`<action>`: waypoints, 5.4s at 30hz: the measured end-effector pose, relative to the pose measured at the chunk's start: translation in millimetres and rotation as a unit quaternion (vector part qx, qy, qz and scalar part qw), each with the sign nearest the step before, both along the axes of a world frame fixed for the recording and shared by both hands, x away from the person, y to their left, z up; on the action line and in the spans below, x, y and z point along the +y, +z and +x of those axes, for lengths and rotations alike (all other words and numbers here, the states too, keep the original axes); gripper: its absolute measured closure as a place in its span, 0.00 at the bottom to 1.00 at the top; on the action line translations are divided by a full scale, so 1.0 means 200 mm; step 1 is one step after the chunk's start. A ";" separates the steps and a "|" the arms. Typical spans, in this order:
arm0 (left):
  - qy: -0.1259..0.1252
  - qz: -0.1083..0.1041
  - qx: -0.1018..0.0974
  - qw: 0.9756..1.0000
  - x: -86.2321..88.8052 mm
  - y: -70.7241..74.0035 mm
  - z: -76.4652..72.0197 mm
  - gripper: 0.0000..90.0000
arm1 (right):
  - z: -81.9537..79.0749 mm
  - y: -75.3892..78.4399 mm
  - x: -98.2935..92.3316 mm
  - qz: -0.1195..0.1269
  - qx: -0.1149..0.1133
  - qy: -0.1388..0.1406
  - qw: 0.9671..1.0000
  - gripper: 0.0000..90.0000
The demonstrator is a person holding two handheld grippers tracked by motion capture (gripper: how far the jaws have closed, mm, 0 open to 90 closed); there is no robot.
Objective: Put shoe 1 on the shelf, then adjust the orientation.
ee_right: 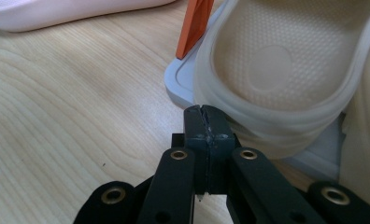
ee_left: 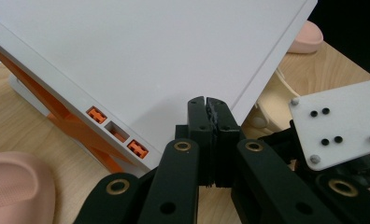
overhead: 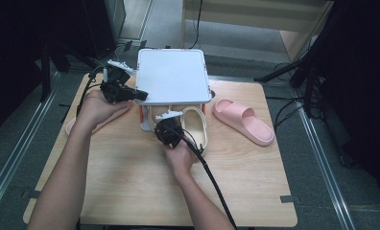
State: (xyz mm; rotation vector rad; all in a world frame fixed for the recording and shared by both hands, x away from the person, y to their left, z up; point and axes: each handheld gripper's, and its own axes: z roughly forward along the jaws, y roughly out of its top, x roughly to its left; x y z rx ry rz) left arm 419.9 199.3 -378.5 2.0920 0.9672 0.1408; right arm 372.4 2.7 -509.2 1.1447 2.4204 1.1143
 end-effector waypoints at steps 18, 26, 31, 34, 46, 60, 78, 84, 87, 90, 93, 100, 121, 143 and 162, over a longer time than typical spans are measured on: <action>0.006 0.000 0.002 1.000 -0.01 0.00 0.00 0.99 | -0.34 0.08 -0.37 0.024 0.018 0.036 0.999 1.00; 0.008 -0.005 0.004 1.000 0.00 0.00 0.00 0.99 | -0.42 0.07 -0.64 0.001 0.032 0.022 0.999 1.00; 0.008 -0.005 0.005 1.000 0.00 0.00 0.00 0.99 | -0.41 0.06 -0.71 -0.015 0.036 0.013 0.999 1.00; 0.006 -0.006 0.004 1.000 0.00 0.00 0.00 0.99 | -0.38 0.04 -0.72 -0.025 0.036 0.005 0.999 1.00; 0.005 -0.007 0.003 1.000 0.00 0.00 0.00 0.99 | -0.24 0.04 -0.64 -0.027 0.025 -0.001 0.999 1.00; 0.005 -0.003 -0.003 1.000 0.00 0.00 0.00 0.99 | 0.03 0.04 -0.50 -0.002 0.013 -0.035 0.999 1.00; 0.026 -0.007 0.012 1.000 0.01 0.02 -0.03 0.75 | -0.08 0.13 -0.68 0.032 0.014 -0.016 0.999 0.87; 0.040 -0.010 0.003 0.999 0.04 0.06 -0.08 0.58 | -0.20 0.21 -0.75 0.031 0.025 0.028 0.999 0.71; 0.050 -0.002 -0.012 0.999 0.07 0.09 -0.13 0.54 | -0.26 0.23 -0.80 0.024 0.016 0.042 0.999 0.66; 0.061 -0.004 -0.010 0.998 0.11 0.09 -0.16 0.50 | -0.31 0.24 -0.86 0.019 0.013 0.047 0.999 0.63; 0.069 -0.008 -0.009 0.998 0.14 0.08 -0.19 0.48 | -0.32 0.24 -0.92 0.026 0.018 0.053 0.998 0.62; 0.089 -0.015 -0.018 0.996 0.23 0.06 -0.26 0.45 | -0.29 0.23 -0.94 0.054 0.031 0.058 0.996 0.62; 0.172 0.025 0.007 0.985 0.52 -0.33 -0.19 0.44 | -0.21 0.23 -0.91 0.058 0.028 0.079 0.995 0.61; 0.195 0.043 0.073 0.977 0.63 -0.55 -0.01 0.46 | -0.30 0.21 -1.07 0.052 0.033 0.027 0.998 0.60; 0.174 0.045 0.067 0.981 0.58 -0.66 0.09 0.67 | -0.35 0.19 -1.15 0.050 0.031 -0.004 0.998 0.60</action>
